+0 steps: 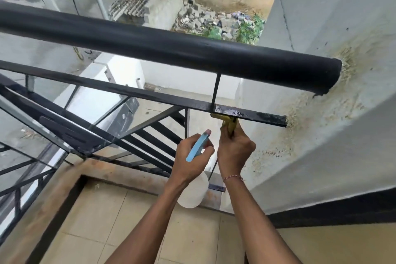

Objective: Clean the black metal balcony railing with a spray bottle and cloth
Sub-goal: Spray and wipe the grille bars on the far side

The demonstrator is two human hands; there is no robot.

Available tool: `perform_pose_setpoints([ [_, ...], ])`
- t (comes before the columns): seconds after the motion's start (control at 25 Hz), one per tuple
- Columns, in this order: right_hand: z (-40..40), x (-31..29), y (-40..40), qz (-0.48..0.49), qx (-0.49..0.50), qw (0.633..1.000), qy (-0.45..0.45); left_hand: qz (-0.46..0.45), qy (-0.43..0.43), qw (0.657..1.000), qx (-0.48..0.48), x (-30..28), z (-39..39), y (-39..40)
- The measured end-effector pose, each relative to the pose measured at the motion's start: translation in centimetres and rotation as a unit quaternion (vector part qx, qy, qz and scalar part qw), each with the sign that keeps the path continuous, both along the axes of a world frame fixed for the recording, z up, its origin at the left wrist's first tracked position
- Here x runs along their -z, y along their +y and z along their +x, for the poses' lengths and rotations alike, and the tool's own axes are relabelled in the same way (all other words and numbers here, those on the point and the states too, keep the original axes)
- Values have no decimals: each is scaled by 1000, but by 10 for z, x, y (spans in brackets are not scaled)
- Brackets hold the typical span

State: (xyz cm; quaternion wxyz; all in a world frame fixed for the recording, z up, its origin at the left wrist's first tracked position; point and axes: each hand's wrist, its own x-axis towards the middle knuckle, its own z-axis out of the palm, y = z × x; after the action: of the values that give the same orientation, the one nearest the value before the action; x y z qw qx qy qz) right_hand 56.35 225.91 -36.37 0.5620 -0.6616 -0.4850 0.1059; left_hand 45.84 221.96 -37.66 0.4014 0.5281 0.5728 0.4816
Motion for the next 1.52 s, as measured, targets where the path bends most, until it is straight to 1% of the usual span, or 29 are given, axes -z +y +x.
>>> perform_pose_setpoints([
  [0.08, 2, 8, 4, 21, -10, 1000, 4, 3, -4, 1000, 0, 10, 4, -1],
  [0.2, 4, 21, 5, 51, -26, 998, -14, 11, -9, 1000, -15, 35, 8, -5],
  [0.28, 5, 37, 5, 41, -39, 998, -28, 14, -6, 999, -32, 55, 10, -5],
  [0.4, 7, 79, 0, 26, -61, 997, -33, 13, -2, 999, -44, 87, 15, -6],
  [0.56, 12, 145, -3, 6, -79, 997, -2, 5, -10, 999, -51, 136, 17, -7],
  [0.8, 14, 237, -6, -6, -102, 995, -4, 5, 13, 998, -60, 216, 17, -12],
  [0.92, 15, 288, -4, -6, -117, 993, -12, 0, 5, 998, -64, 262, 19, -15],
  [1.04, 13, 334, -3, -24, -110, 994, -7, 0, -6, 998, -67, 302, 20, -16],
  [1.28, 10, 413, -7, -45, -110, 993, 18, 8, 9, 997, -79, 368, 21, -16],
  [1.4, 8, 443, -7, -55, -101, 993, 21, 3, 10, 996, -94, 403, 22, -15],
  [1.52, 7, 469, -7, -59, -105, 992, 23, 7, 20, 996, -84, 432, 20, -15],
])
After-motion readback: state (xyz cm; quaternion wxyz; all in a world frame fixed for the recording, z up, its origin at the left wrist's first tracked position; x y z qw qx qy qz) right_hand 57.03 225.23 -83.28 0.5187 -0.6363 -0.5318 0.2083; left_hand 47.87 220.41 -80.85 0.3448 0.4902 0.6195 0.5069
